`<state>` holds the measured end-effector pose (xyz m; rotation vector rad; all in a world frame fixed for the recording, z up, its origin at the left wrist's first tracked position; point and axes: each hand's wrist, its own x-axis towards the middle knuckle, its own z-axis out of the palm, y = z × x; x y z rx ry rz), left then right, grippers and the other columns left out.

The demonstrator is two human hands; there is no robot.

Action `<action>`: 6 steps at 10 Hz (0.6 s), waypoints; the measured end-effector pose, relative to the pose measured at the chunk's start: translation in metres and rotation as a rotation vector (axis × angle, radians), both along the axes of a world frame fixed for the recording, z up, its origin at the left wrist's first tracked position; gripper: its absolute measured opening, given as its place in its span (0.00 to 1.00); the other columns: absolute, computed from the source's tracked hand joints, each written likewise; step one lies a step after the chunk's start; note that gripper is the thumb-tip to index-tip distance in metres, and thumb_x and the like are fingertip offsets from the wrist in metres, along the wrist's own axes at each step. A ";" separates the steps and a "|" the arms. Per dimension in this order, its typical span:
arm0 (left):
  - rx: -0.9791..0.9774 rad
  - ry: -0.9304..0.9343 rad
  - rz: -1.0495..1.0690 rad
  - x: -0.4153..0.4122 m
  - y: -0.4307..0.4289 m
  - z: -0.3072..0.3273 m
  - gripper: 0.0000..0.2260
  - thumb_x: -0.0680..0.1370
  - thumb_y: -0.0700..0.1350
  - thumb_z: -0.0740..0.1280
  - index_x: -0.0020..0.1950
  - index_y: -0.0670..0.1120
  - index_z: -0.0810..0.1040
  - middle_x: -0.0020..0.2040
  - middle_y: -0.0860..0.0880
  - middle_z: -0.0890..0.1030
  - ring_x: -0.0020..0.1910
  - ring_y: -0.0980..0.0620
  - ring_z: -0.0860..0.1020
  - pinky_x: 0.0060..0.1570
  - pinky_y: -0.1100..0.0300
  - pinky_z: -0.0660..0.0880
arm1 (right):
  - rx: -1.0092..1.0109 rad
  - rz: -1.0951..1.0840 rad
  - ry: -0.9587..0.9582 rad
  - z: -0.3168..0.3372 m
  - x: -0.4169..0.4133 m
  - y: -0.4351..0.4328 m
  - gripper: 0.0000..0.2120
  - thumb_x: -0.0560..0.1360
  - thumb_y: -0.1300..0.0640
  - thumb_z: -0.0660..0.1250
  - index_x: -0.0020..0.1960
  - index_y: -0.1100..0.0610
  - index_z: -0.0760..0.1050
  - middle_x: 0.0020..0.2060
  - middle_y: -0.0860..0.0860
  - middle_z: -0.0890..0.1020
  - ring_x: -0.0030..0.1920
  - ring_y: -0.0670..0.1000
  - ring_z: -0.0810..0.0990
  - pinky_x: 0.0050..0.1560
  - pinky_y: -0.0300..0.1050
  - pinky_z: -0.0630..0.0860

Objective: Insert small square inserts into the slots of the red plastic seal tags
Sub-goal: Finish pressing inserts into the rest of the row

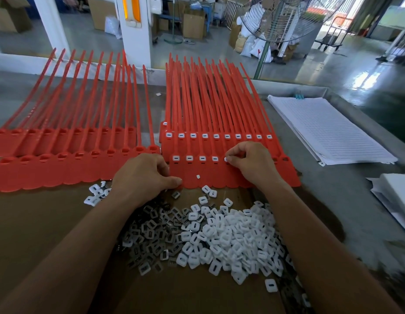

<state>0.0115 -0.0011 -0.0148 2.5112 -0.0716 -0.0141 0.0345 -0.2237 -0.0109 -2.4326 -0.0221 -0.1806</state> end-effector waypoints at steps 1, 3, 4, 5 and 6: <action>-0.002 0.001 0.004 0.000 0.000 0.000 0.11 0.65 0.56 0.74 0.36 0.51 0.75 0.36 0.55 0.78 0.37 0.58 0.75 0.39 0.58 0.72 | -0.023 0.010 -0.012 -0.001 0.000 0.000 0.08 0.73 0.58 0.68 0.38 0.47 0.74 0.43 0.43 0.76 0.48 0.44 0.74 0.49 0.43 0.71; -0.003 0.005 0.011 -0.001 0.000 0.000 0.11 0.65 0.56 0.74 0.36 0.51 0.75 0.35 0.55 0.78 0.36 0.58 0.75 0.41 0.56 0.74 | -0.032 0.027 0.009 0.000 0.002 -0.001 0.10 0.72 0.58 0.69 0.37 0.46 0.74 0.44 0.43 0.77 0.50 0.45 0.75 0.52 0.46 0.73; -0.007 0.007 0.012 -0.001 0.000 0.000 0.11 0.65 0.56 0.74 0.36 0.51 0.76 0.35 0.55 0.78 0.36 0.57 0.76 0.41 0.56 0.75 | -0.023 0.031 0.032 0.001 0.002 -0.001 0.09 0.72 0.58 0.69 0.37 0.46 0.74 0.46 0.44 0.79 0.52 0.46 0.75 0.55 0.50 0.74; -0.006 0.000 0.014 0.000 -0.001 0.000 0.12 0.65 0.56 0.74 0.36 0.51 0.76 0.35 0.55 0.78 0.36 0.58 0.76 0.40 0.56 0.74 | -0.028 0.030 0.042 0.002 0.003 -0.002 0.08 0.72 0.58 0.69 0.37 0.47 0.75 0.47 0.46 0.79 0.52 0.47 0.76 0.55 0.51 0.74; -0.002 -0.009 0.013 0.001 0.000 -0.001 0.12 0.65 0.56 0.74 0.35 0.51 0.76 0.35 0.56 0.78 0.36 0.58 0.75 0.39 0.58 0.73 | -0.033 0.029 0.032 0.001 0.003 -0.002 0.09 0.72 0.58 0.69 0.37 0.47 0.74 0.46 0.45 0.79 0.52 0.47 0.76 0.55 0.51 0.74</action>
